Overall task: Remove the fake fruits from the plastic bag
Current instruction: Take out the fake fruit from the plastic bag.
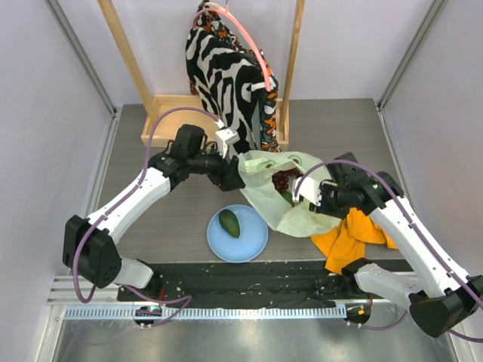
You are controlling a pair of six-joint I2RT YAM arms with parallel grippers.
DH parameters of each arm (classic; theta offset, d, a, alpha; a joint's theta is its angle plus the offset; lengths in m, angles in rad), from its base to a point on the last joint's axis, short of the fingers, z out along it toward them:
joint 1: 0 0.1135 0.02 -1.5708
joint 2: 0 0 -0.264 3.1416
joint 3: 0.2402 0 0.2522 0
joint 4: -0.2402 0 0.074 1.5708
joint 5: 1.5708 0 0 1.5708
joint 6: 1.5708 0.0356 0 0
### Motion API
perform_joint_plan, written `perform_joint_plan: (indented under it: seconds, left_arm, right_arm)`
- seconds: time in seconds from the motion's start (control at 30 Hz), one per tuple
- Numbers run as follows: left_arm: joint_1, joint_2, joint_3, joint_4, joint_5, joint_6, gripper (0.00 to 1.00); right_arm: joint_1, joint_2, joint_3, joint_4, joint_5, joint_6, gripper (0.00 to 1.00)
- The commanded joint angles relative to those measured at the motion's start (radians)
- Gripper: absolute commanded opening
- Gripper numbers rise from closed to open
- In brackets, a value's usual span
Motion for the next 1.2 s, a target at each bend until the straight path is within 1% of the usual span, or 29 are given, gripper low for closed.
perform_joint_plan:
  seconds: [0.0,0.1,0.23,0.37,0.47,0.53,0.57,0.6,0.63,0.67,0.7,0.73,0.87,0.93,0.97,1.0,1.07,1.17]
  left_arm:
    - [0.000,-0.043,0.019,0.044,0.016,-0.006,0.72]
    - [0.000,-0.059,0.008,0.028,0.014,0.005,0.72]
    - [0.000,-0.064,0.004,0.019,0.007,0.014,0.72]
    - [0.007,-0.064,0.010,0.005,-0.004,0.016,0.72]
    - [0.017,-0.061,0.008,0.005,-0.006,0.016,0.72]
    - [0.023,-0.063,0.005,0.002,-0.006,0.016,0.73]
    - [0.029,-0.066,0.005,0.001,-0.006,0.016,0.72]
    - [0.032,-0.067,0.001,-0.002,-0.006,0.016,0.72]
    - [0.035,-0.067,-0.002,-0.001,-0.006,0.016,0.72]
    - [0.041,-0.069,-0.007,-0.001,-0.006,0.016,0.72]
    - [0.044,-0.069,-0.010,0.002,-0.007,0.016,0.72]
    - [0.049,-0.069,-0.018,0.007,-0.004,0.016,0.72]
    - [0.055,-0.066,-0.024,0.011,0.002,0.016,0.72]
    - [0.055,-0.061,-0.022,0.011,0.002,0.016,0.72]
    - [0.055,-0.059,-0.022,0.011,0.002,0.016,0.72]
    - [0.055,-0.056,-0.021,0.011,0.004,0.016,0.72]
    - [0.055,-0.052,-0.016,0.010,0.004,0.016,0.72]
    - [0.055,-0.046,-0.012,0.008,0.002,0.016,0.72]
  right_arm:
    - [0.004,0.049,0.134,0.077,-0.098,0.046,0.35]
    - [0.004,0.124,0.165,0.146,-0.132,0.100,0.34]
    - [0.004,0.252,0.170,0.269,-0.149,0.140,0.31]
    - [0.004,0.359,0.213,0.323,-0.160,0.178,0.28]
    - [0.006,0.433,0.203,0.357,-0.123,0.194,0.26]
    - [0.004,0.480,0.194,0.352,-0.048,0.186,0.28]
    - [0.003,0.494,0.193,0.343,-0.029,0.180,0.31]
    - [-0.002,0.512,0.184,0.334,0.026,0.175,0.50]
    - [-0.002,0.522,0.176,0.326,0.061,0.186,0.59]
    - [-0.005,0.531,0.174,0.318,0.095,0.191,0.64]
    - [-0.010,0.548,0.171,0.306,0.098,0.191,0.66]
    - [-0.016,0.554,0.167,0.291,0.159,0.185,0.66]
    - [-0.036,0.580,0.138,0.286,0.222,0.172,0.69]
    - [-0.036,0.614,0.141,0.257,0.247,0.169,0.72]
    - [-0.039,0.644,0.142,0.246,0.258,0.171,0.74]
    - [-0.039,0.657,0.141,0.234,0.262,0.172,0.95]
    - [-0.040,0.675,0.121,0.241,0.270,0.171,0.96]
    - [-0.040,0.686,0.095,0.312,0.265,0.169,0.97]
